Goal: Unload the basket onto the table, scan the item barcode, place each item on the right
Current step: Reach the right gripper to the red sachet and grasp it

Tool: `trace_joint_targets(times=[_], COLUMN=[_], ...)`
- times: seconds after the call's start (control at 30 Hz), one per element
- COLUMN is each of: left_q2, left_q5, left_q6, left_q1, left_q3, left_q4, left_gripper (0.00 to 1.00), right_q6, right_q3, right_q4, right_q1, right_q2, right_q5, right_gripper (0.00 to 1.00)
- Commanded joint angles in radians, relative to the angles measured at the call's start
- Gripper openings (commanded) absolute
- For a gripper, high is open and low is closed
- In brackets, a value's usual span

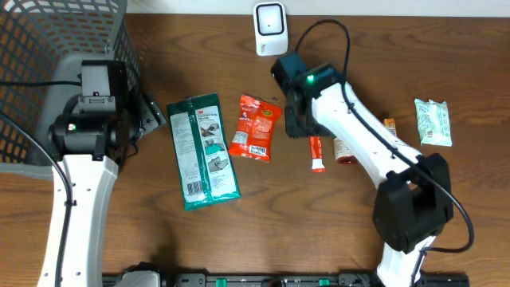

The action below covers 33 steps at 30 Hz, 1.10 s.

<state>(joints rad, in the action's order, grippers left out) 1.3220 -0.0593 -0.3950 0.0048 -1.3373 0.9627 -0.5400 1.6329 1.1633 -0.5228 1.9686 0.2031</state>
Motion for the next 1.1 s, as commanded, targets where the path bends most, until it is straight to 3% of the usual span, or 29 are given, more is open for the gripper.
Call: trace_joint_targets(times=[0.0,0.33,0.57,0.77,1.07], left_q2=[0.004,0.004,0.004,0.004,0.004], left_q5=[-0.024,-0.024,-0.024,-0.024,-0.024], left_q6=[0.006,0.006,0.006,0.006,0.006], left_q1=[0.005,0.005,0.005,0.005,0.005], left_q3=[-0.004,-0.004,-0.004,-0.004,-0.004], left_q4=[0.002,0.002,0.002,0.002,0.002], left_gripper=[0.82,0.82,0.82,0.82,0.82], right_q6=[-0.027,0.049,0.092,0.093,0.176], right_q3=[-0.103,-0.306,-0.352,-0.389,-0.391], right_q4=[-0.118,-0.416,-0.45,-0.472,-0.51], right_q1=[0.012,0.013,0.026,0.032,0.03], right_q2=[-0.003,-0.003,-0.003,-0.003,-0.003], right_q5=[0.055,0.081,0.081,0.072,-0.148], right_gripper=[0.4,0.41,0.42,0.36,0.34])
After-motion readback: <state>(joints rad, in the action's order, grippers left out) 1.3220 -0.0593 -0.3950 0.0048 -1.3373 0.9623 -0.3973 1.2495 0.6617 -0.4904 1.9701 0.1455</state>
